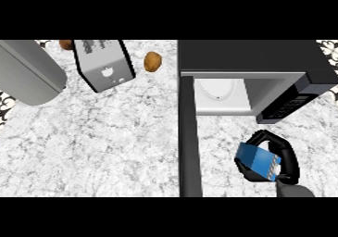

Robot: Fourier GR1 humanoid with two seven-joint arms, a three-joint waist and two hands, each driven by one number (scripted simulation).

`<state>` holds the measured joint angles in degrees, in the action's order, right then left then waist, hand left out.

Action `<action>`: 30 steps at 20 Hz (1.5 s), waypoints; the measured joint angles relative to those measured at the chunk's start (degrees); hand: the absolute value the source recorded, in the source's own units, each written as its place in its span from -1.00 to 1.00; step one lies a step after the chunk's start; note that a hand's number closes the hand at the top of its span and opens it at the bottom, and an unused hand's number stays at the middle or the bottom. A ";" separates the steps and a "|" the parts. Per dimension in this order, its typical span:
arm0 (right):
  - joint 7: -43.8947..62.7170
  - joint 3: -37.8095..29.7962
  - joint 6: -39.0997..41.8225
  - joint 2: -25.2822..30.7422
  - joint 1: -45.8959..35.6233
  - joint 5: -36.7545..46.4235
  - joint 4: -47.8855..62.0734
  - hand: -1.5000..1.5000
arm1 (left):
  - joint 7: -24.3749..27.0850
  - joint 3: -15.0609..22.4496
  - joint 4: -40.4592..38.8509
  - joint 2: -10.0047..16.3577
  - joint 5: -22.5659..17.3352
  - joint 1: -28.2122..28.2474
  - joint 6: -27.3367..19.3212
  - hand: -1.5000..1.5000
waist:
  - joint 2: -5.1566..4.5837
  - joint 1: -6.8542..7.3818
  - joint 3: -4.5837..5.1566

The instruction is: Pick up the milk, place it into the microwave and close the microwave

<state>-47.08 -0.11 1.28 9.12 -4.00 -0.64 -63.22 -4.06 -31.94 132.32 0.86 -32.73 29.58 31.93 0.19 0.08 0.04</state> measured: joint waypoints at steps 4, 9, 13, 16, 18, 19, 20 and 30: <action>6.00 0.65 -3.04 -1.19 -1.66 1.10 -4.89 1.00 | -0.13 -0.41 -0.67 0.62 -0.61 -0.43 -0.10 -1.00 | -0.05 0.11 -0.01; 13.46 1.11 -8.09 -2.92 -8.06 3.97 -6.21 1.00 | -1.34 -1.82 -0.51 1.00 -2.79 -0.07 0.71 -1.00 | -0.10 0.42 -0.01; 17.67 1.39 -12.41 -2.81 -14.20 8.41 -2.99 1.00 | -1.27 -2.29 -0.55 1.18 -3.36 0.53 1.05 -1.00 | -0.16 0.75 -0.02; 19.31 0.56 -14.56 -2.16 -20.71 11.10 3.21 1.00 | -1.30 -2.34 -1.31 1.32 -2.15 -1.62 0.54 -1.00 | -0.31 0.90 -0.04; 20.11 0.31 -16.49 -2.51 -24.40 12.87 7.14 1.00 | -1.37 -2.60 -1.73 1.28 -1.93 -2.11 0.78 -1.00 | -0.34 0.99 -0.05; 19.83 -0.20 -17.42 -2.51 -26.50 13.56 10.06 1.00 | -1.31 -2.50 -1.92 1.08 -1.67 -2.41 0.89 -1.00 | -0.39 1.12 -0.06; 20.02 -0.72 -18.20 -2.28 -28.41 14.13 12.52 1.00 | -0.85 -2.41 -2.36 0.68 -1.19 -2.33 1.50 -1.00 | -0.46 1.23 -0.15; 13.52 -6.88 -26.10 -0.07 -43.62 16.94 36.19 1.00 | -1.96 -2.69 -4.41 2.63 -1.94 -5.20 2.08 -1.00 | -1.09 3.07 -0.21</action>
<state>-33.56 -6.99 -24.82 9.05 -47.62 16.31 -27.03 -6.02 -34.64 127.92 3.48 -34.67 24.38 34.01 -0.90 3.16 -0.17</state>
